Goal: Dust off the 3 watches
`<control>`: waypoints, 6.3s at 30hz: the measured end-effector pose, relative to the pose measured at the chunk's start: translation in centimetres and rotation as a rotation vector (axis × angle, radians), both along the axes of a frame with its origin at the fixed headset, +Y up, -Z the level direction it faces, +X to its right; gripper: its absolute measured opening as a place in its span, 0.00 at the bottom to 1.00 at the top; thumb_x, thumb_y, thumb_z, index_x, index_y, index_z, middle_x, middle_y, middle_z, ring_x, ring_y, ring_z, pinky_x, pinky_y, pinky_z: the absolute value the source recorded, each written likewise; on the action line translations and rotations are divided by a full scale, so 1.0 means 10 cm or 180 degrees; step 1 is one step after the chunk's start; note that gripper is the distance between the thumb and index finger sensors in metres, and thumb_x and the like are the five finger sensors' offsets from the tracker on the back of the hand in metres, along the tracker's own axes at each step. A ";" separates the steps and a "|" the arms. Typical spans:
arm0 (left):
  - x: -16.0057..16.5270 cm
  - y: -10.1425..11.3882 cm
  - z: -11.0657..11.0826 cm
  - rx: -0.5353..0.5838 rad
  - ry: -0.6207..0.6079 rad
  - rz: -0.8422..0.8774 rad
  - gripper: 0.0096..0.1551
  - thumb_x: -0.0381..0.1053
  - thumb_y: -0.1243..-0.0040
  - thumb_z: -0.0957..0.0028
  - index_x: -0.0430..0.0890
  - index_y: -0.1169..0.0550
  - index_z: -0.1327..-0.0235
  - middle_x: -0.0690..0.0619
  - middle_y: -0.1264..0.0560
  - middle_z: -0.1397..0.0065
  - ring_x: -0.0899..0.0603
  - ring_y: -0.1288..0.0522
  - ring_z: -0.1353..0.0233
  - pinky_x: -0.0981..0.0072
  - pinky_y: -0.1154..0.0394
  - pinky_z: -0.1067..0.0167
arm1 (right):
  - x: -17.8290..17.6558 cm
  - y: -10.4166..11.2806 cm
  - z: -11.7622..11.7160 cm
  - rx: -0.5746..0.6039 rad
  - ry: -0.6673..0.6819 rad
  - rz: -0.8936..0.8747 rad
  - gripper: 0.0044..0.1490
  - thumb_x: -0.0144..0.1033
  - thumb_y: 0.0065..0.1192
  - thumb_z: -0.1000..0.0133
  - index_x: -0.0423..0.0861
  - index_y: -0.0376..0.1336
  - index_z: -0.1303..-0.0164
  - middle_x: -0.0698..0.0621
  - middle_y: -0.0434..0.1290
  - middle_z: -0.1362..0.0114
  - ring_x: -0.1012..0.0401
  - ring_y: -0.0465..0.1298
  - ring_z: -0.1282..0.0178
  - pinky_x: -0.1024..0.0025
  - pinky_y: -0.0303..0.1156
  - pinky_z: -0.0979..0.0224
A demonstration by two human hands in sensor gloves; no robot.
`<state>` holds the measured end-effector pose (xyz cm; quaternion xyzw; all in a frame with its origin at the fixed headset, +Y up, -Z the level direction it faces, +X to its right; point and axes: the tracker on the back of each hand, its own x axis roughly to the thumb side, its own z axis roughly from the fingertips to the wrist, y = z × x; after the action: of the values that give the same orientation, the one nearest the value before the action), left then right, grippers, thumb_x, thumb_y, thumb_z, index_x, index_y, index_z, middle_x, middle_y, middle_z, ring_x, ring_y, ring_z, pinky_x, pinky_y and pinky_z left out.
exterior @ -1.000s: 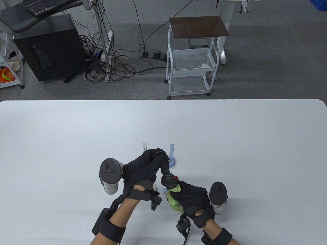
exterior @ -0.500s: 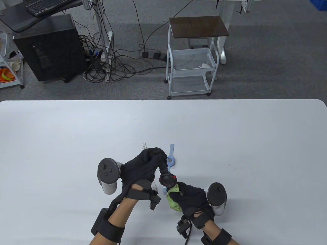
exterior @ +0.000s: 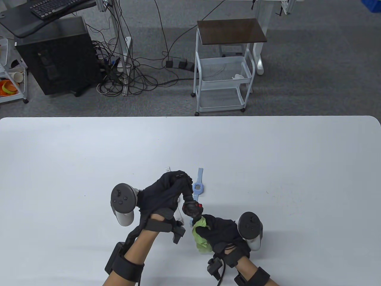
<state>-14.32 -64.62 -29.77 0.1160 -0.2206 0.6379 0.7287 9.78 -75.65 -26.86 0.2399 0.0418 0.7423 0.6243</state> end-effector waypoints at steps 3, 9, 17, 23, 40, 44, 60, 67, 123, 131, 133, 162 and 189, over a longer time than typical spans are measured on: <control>0.00 0.00 0.00 -0.0001 0.0000 0.0019 0.21 0.60 0.42 0.41 0.48 0.23 0.44 0.57 0.15 0.50 0.48 0.16 0.36 0.44 0.28 0.31 | 0.02 0.00 -0.01 -0.0057 -0.0016 -0.0025 0.29 0.46 0.71 0.56 0.41 0.73 0.52 0.46 0.84 0.67 0.51 0.80 0.70 0.32 0.59 0.40; -0.04 0.03 0.00 0.0030 0.0013 0.0077 0.21 0.60 0.42 0.41 0.48 0.23 0.44 0.57 0.15 0.50 0.48 0.16 0.36 0.44 0.28 0.31 | 0.05 -0.06 -0.03 -0.0224 0.0026 -0.0004 0.32 0.58 0.70 0.56 0.39 0.77 0.65 0.53 0.85 0.80 0.56 0.82 0.80 0.35 0.64 0.43; -0.05 0.05 0.01 0.0035 0.0014 0.0098 0.21 0.60 0.42 0.40 0.48 0.23 0.44 0.57 0.16 0.50 0.48 0.16 0.36 0.44 0.28 0.31 | 0.01 -0.02 0.02 0.0059 0.0001 0.0198 0.28 0.42 0.73 0.60 0.44 0.75 0.51 0.46 0.87 0.57 0.48 0.85 0.58 0.27 0.55 0.37; -0.08 0.07 0.01 0.0060 0.0039 0.0135 0.21 0.61 0.42 0.41 0.49 0.23 0.44 0.58 0.16 0.50 0.48 0.16 0.36 0.44 0.28 0.31 | 0.03 -0.03 0.00 -0.0001 -0.0008 0.0107 0.27 0.42 0.72 0.58 0.46 0.74 0.50 0.41 0.83 0.61 0.46 0.80 0.62 0.27 0.53 0.38; -0.12 0.10 0.03 0.0106 0.0068 0.0192 0.21 0.60 0.42 0.40 0.49 0.23 0.44 0.57 0.16 0.50 0.48 0.16 0.36 0.44 0.28 0.31 | 0.02 -0.02 0.02 0.0083 0.0025 0.0560 0.28 0.40 0.74 0.60 0.45 0.76 0.50 0.42 0.84 0.59 0.45 0.80 0.59 0.26 0.52 0.37; -0.13 0.10 0.02 0.0111 0.0071 0.0229 0.21 0.60 0.42 0.40 0.49 0.23 0.44 0.57 0.16 0.50 0.48 0.16 0.36 0.44 0.28 0.32 | 0.04 -0.02 0.01 0.0067 -0.0042 0.0518 0.27 0.44 0.74 0.60 0.43 0.77 0.54 0.42 0.84 0.64 0.46 0.81 0.64 0.27 0.54 0.38; -0.17 0.12 0.03 0.0121 0.0104 0.0340 0.21 0.61 0.43 0.40 0.49 0.23 0.44 0.57 0.16 0.50 0.48 0.16 0.36 0.43 0.28 0.31 | 0.07 0.06 0.02 0.0567 -0.0184 0.1066 0.29 0.43 0.74 0.59 0.41 0.76 0.52 0.43 0.86 0.62 0.45 0.82 0.60 0.24 0.50 0.37; -0.18 0.12 0.03 0.0131 0.0117 0.0352 0.21 0.61 0.43 0.40 0.49 0.23 0.44 0.57 0.16 0.49 0.48 0.17 0.36 0.43 0.28 0.31 | 0.12 0.02 -0.01 0.0478 -0.0268 0.1119 0.31 0.54 0.71 0.55 0.36 0.81 0.68 0.50 0.87 0.79 0.52 0.84 0.75 0.28 0.57 0.40; -0.20 -0.28 -0.18 -0.0421 0.0031 0.0278 0.21 0.61 0.45 0.39 0.49 0.24 0.42 0.57 0.16 0.48 0.47 0.17 0.35 0.41 0.31 0.30 | -0.06 -0.41 -0.13 -0.0087 0.0317 0.3385 0.49 0.59 0.57 0.49 0.46 0.47 0.23 0.34 0.41 0.18 0.31 0.40 0.21 0.21 0.24 0.37; -0.18 -0.30 -0.19 -0.0441 0.0005 0.0239 0.21 0.60 0.45 0.39 0.49 0.24 0.42 0.57 0.16 0.48 0.47 0.17 0.35 0.41 0.31 0.30 | 0.00 -0.36 -0.13 -0.0035 0.0234 0.3217 0.56 0.66 0.56 0.53 0.46 0.43 0.23 0.35 0.40 0.17 0.32 0.40 0.20 0.20 0.26 0.36; -0.17 -0.30 -0.19 -0.0453 -0.0002 0.0259 0.21 0.60 0.45 0.39 0.49 0.24 0.42 0.57 0.16 0.48 0.47 0.17 0.35 0.41 0.30 0.30 | 0.04 -0.34 -0.13 -0.0039 0.0214 0.3084 0.58 0.67 0.56 0.54 0.45 0.43 0.23 0.35 0.40 0.17 0.32 0.41 0.20 0.20 0.26 0.36; 1.11 -0.38 -0.35 -0.0988 -0.0594 -0.0390 0.22 0.60 0.44 0.40 0.48 0.23 0.43 0.57 0.15 0.50 0.47 0.15 0.37 0.43 0.29 0.32 | 1.61 0.18 -0.40 -0.0091 -0.1258 0.0517 0.57 0.68 0.55 0.51 0.37 0.50 0.25 0.28 0.47 0.20 0.27 0.47 0.25 0.19 0.30 0.39; 1.70 -0.66 -1.04 -0.2843 -0.1411 -0.0728 0.23 0.58 0.44 0.40 0.43 0.22 0.44 0.54 0.14 0.55 0.51 0.07 0.58 0.57 0.15 0.49 | 1.73 0.20 -0.42 -0.0066 -0.1503 0.0049 0.56 0.68 0.52 0.49 0.36 0.50 0.25 0.28 0.49 0.21 0.26 0.49 0.26 0.19 0.32 0.40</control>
<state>2.65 -71.26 -40.15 -0.3697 -0.0870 0.5954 0.7080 27.07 -73.68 -31.06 0.0528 -0.0960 0.7821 0.6134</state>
